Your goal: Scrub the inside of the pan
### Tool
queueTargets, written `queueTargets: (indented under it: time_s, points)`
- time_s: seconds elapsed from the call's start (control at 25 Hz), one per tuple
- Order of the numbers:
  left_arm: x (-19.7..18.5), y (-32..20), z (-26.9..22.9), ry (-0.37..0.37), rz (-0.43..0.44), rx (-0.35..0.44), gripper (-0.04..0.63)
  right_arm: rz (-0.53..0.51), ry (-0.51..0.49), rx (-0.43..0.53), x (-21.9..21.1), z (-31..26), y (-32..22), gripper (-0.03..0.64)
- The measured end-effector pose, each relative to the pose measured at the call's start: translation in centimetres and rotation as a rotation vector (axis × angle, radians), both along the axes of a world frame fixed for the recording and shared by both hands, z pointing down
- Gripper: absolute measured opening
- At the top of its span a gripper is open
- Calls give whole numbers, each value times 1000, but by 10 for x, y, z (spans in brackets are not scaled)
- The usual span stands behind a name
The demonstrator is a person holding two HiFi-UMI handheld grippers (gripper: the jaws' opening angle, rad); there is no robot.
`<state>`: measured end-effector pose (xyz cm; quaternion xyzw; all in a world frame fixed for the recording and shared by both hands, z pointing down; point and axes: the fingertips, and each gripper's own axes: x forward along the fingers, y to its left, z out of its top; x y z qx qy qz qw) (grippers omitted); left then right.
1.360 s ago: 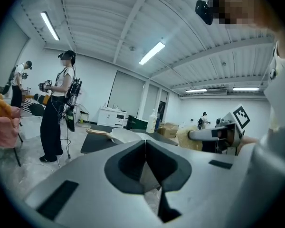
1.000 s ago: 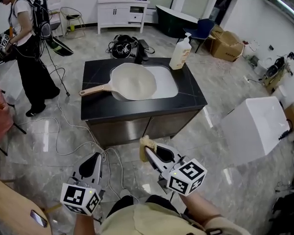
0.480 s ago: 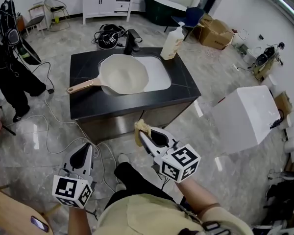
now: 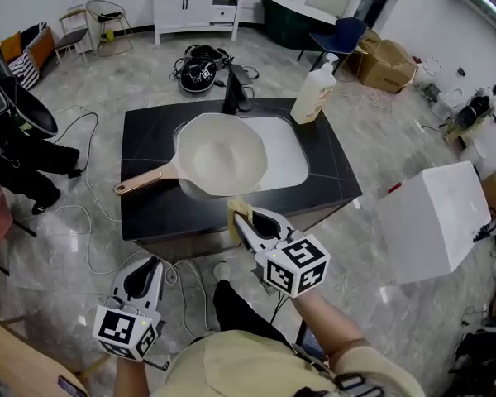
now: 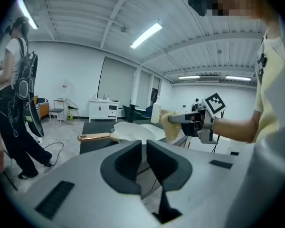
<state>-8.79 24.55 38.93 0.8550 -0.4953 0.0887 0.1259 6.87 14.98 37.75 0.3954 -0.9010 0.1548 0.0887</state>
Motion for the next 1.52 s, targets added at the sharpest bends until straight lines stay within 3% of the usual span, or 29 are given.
queueTargets:
  time_s: [0.24,0.64,0.92,1.16,1.32,1.52]
  points:
    - [6,-86,9,-37,-17,-32,17,-19,0,-41,5,14,-89,72]
    - [24,-199,30,-127,44,-69,56,-12,44,-107,14,45,-186,72]
    - [14,-244,37,-370,90,-65,167,22,62,-152,28,73,-235,72]
    - [-5,-248,39,-478,157,-117,210,58,48,-204,28,94,-253,72]
    - [-16,-249,52,-651,261,-172,230,84,48,-227,25,99,-257,72]
    - [-10,-261,60,-713,420,-164,230,131,85,-257,23,104,-256,72]
